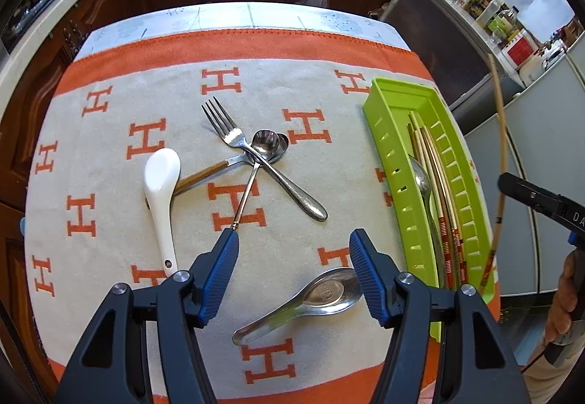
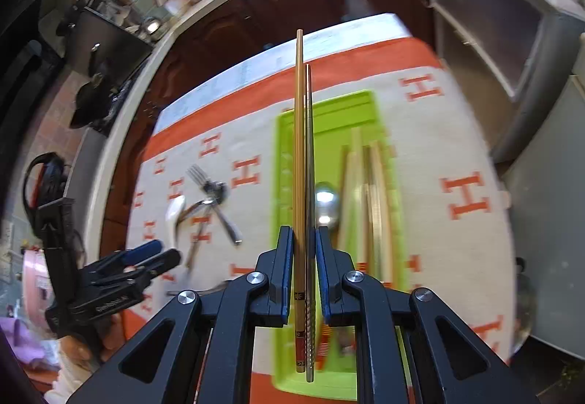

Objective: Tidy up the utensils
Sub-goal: 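Lower both chopsticks into the green tray and open the right tool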

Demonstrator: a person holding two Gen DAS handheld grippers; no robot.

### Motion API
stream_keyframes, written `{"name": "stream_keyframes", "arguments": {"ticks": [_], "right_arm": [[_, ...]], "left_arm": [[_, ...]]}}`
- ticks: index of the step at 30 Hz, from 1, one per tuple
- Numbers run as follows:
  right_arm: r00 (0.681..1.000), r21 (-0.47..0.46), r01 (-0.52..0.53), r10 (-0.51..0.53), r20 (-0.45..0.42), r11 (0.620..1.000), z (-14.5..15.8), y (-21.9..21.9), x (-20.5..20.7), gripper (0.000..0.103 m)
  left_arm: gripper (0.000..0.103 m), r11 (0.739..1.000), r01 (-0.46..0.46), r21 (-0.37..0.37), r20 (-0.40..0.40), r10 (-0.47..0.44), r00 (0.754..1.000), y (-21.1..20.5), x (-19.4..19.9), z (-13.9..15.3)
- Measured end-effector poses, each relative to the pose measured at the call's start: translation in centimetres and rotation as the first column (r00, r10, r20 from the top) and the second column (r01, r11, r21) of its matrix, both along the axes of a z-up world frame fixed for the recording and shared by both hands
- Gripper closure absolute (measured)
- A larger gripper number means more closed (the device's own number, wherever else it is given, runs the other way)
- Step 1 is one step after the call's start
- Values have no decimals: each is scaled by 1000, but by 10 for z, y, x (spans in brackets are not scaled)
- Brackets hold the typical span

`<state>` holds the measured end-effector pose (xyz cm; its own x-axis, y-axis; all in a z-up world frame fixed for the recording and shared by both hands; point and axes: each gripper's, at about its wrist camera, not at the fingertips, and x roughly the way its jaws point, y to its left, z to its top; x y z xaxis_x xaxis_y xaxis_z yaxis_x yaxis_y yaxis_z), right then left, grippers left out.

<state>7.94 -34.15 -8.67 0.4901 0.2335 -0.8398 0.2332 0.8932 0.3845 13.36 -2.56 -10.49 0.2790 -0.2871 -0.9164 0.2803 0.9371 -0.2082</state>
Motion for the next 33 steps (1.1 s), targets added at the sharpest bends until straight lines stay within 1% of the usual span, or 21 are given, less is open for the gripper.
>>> {"name": "stream_keyframes", "arguments": {"ticks": [2, 6, 7, 10, 12, 14, 17, 20, 25, 29, 33], "right_arm": [[1000, -70, 25, -25, 1, 997, 0, -6, -8, 92], [999, -74, 42, -42, 1, 996, -7, -14, -14, 92], [999, -89, 42, -42, 1, 995, -7, -16, -17, 91], [999, -115, 39, -38, 9, 993, -8, -14, -20, 91], [999, -121, 41, -39, 22, 992, -6, -15, -24, 91], [999, -136, 46, -42, 35, 990, -4, -9, -23, 91], [998, -168, 49, -43, 44, 985, -2, -4, -25, 91], [999, -220, 40, -32, 41, 975, -4, 4, -24, 91], [1000, -244, 27, -24, 15, 969, -14, 9, -19, 91], [1000, -274, 12, -17, -16, 962, -26, 12, -11, 91], [998, -266, -10, -5, -56, 964, -43, 18, -1, 91]], "left_arm": [[32, 1000, -4, 16, 16, 4, 1000, -4, -3, 1], [27, 998, -8, 58, 70, 4, 998, -10, -10, 5], [24, 998, -10, 65, 80, 5, 997, -12, -11, 5], [22, 997, -15, 71, 98, 8, 995, -14, -15, 8], [18, 997, -16, 72, 106, 9, 994, -15, -17, 11], [10, 997, -26, 72, 118, 18, 993, -17, -20, 13], [5, 998, -31, 62, 112, 24, 993, -19, -24, 13], [4, 998, -30, 47, 86, 26, 996, -19, -26, 8], [4, 997, -62, 48, 71, 59, 996, -12, -31, 0], [4, 993, -99, 60, 79, 95, 992, -2, -37, -3], [4, 990, -126, 69, 94, 119, 988, 8, -43, -5]]}}
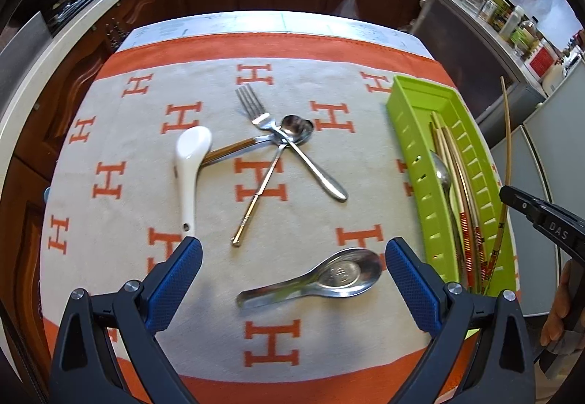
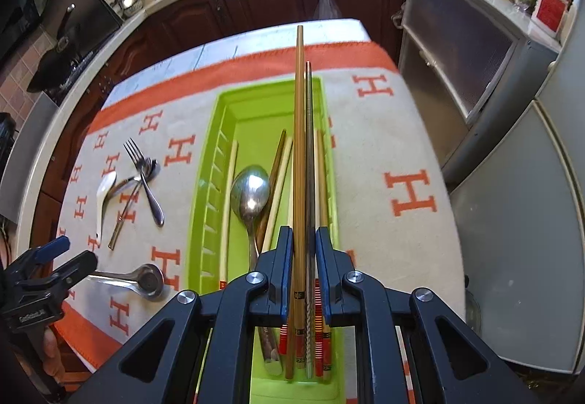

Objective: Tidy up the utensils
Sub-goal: 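Lower both chopsticks into the green tray and open the right tool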

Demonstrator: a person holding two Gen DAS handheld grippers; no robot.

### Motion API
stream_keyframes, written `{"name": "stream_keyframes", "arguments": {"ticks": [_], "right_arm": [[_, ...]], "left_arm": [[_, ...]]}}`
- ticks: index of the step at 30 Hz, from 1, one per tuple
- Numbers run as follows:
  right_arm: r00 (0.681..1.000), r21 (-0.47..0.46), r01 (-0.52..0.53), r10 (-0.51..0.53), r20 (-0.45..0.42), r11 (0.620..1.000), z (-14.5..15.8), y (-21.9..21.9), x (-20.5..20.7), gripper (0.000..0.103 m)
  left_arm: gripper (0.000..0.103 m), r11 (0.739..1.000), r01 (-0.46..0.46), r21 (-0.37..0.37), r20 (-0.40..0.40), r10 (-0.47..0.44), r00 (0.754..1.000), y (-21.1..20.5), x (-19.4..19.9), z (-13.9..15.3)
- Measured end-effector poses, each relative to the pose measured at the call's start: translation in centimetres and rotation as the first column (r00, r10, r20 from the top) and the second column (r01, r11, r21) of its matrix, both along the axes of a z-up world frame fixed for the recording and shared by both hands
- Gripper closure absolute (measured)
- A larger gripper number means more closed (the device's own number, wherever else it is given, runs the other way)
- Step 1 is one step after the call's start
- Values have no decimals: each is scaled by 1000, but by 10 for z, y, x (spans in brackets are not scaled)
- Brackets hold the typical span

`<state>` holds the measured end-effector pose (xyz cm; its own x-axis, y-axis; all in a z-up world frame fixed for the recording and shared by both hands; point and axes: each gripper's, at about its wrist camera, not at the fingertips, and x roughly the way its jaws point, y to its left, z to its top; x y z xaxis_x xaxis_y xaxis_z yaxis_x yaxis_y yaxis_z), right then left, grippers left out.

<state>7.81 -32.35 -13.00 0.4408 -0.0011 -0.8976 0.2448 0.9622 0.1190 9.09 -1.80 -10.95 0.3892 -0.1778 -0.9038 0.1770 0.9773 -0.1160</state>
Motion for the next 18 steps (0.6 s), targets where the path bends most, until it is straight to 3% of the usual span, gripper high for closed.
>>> {"name": "stream_keyframes", "arguments": {"ticks": [5, 7, 10, 18], "right_arm": [[998, -20, 5, -7, -57, 1000, -17, 6, 12, 85], [998, -17, 9, -10, -57, 1000, -18, 7, 13, 75], [999, -15, 18, -18, -28, 1000, -13, 11, 9, 69], [998, 18, 40, -41, 42, 999, 7, 27, -8, 67]], "left_arm": [[4, 1000, -16, 15, 16, 16, 1000, 9, -4, -2], [4, 1000, -22, 18, 19, 21, 1000, 13, -5, -2], [4, 999, -28, 25, 26, 27, 999, 17, -6, -3], [4, 999, -35, 4, 24, 35, 999, 26, -14, -7]]}}
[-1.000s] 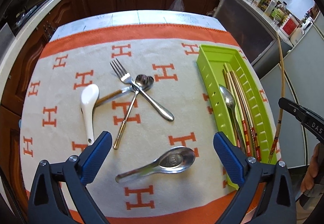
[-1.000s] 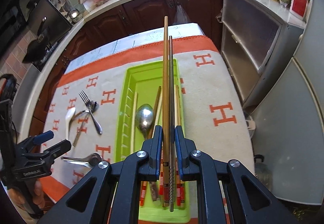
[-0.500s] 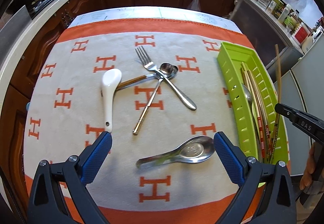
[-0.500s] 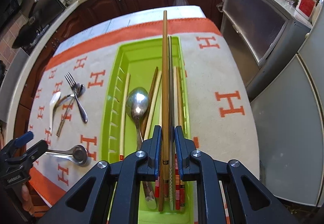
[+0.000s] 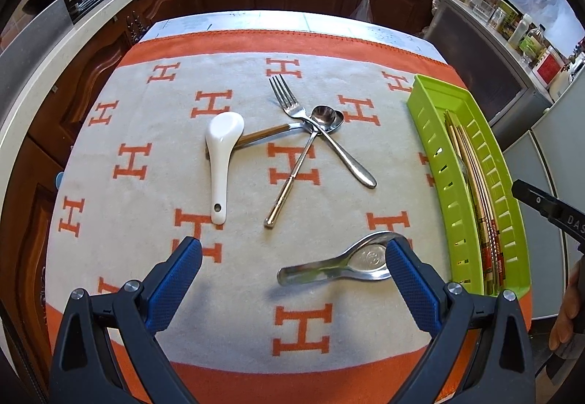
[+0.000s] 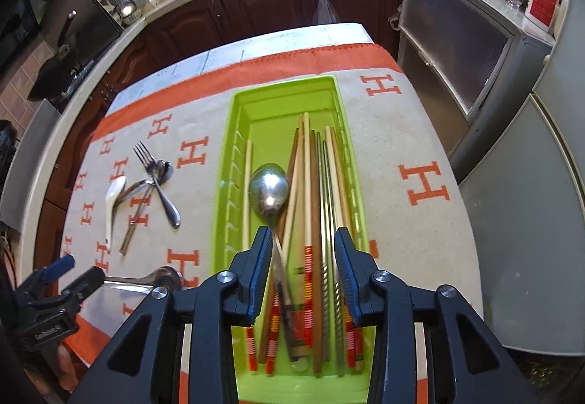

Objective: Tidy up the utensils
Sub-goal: 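Lower both chopsticks into the green tray and open the right tool, then move the right tool to the small silver spoon and close on it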

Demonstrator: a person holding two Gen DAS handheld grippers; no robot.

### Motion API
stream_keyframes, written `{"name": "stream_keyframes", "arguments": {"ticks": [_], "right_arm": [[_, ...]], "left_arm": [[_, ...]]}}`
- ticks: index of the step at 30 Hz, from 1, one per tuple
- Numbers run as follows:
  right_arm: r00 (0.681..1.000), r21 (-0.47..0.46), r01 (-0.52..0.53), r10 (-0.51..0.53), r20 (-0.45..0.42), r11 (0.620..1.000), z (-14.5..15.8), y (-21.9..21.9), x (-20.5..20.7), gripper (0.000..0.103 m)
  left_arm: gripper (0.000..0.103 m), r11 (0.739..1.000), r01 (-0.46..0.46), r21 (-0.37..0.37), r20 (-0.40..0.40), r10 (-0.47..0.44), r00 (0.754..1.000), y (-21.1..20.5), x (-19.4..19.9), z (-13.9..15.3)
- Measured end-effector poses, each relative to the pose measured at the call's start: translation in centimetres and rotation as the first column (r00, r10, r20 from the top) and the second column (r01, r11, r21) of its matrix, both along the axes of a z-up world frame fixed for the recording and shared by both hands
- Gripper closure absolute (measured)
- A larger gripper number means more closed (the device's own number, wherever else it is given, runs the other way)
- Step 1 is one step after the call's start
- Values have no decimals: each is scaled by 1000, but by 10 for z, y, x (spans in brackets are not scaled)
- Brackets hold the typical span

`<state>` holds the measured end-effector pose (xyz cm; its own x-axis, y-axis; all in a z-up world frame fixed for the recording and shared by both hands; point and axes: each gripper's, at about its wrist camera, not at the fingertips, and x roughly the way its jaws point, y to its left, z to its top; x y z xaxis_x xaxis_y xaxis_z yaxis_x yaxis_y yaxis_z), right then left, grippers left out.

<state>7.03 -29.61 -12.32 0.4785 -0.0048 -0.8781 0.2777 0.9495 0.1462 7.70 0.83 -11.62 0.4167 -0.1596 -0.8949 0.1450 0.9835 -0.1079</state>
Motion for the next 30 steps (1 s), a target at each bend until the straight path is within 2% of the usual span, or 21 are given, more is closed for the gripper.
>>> {"name": "stream_keyframes", "arguments": {"ticks": [5, 12, 16, 21, 30], "right_arm": [[999, 37, 6, -8, 46, 999, 15, 12, -20, 67], [994, 38, -33, 29, 102, 999, 38, 45, -38, 67], [992, 45, -72, 67, 107, 996, 44, 68, -39, 62], [983, 22, -154, 150, 106, 988, 42, 106, -36, 56], [969, 7, -244, 243, 44, 970, 15, 153, -22, 56]], "left_arm": [[4, 1000, -3, -25, 16, 3, 1000, 8, -9, 4], [4, 998, -9, -56, 38, 11, 999, 21, -20, 8], [4, 997, -19, -68, 51, 22, 998, 32, -25, 9], [4, 996, -39, -84, 52, 44, 998, 47, -30, 4], [4, 990, -75, -123, 31, 79, 996, 76, -31, -10]]}}
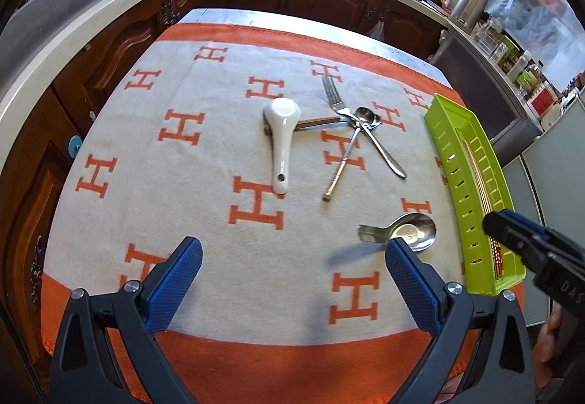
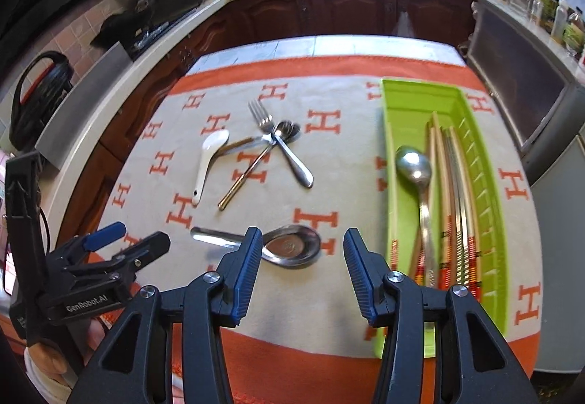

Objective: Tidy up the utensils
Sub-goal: 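Move the right tool to the small silver spoon and close on it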

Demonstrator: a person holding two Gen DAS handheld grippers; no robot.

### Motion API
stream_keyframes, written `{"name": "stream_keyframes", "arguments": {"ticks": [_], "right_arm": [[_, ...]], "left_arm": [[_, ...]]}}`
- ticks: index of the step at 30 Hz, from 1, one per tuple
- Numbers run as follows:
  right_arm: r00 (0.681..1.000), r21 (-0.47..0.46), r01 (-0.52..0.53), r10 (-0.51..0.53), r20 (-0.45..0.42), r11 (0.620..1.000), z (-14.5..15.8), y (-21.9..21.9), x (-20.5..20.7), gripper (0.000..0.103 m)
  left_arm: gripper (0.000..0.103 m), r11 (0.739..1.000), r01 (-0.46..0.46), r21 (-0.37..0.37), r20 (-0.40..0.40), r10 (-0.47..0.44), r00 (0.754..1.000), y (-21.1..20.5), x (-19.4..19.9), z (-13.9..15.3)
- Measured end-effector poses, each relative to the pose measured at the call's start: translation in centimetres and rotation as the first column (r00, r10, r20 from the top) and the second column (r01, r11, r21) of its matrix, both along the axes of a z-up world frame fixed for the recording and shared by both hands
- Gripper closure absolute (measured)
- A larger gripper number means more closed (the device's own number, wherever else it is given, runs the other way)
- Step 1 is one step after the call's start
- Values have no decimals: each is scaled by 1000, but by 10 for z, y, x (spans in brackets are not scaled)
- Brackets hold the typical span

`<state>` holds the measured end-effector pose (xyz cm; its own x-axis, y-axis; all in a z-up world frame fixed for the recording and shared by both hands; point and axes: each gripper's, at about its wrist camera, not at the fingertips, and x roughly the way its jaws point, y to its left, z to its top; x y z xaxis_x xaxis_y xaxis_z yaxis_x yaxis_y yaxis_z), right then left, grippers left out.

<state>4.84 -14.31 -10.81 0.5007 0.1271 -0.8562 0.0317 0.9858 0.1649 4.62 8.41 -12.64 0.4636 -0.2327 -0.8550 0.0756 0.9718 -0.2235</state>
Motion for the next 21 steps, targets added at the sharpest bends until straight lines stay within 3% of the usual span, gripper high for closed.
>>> {"name": "stream_keyframes", "arguments": {"ticks": [8, 16, 21], "right_arm": [[995, 89, 3, 5, -96, 996, -40, -3, 16, 56], [979, 276, 71, -14, -203, 958, -78, -19, 29, 56], [977, 259, 90, -35, -209, 962, -90, -14, 33, 56]], "left_arm": [[4, 998, -18, -52, -30, 17, 999, 17, 7, -16], [4, 992, -42, -122, -33, 38, 999, 28, 18, -20], [4, 991, -41, -124, -27, 38, 999, 26, 24, -19]]}}
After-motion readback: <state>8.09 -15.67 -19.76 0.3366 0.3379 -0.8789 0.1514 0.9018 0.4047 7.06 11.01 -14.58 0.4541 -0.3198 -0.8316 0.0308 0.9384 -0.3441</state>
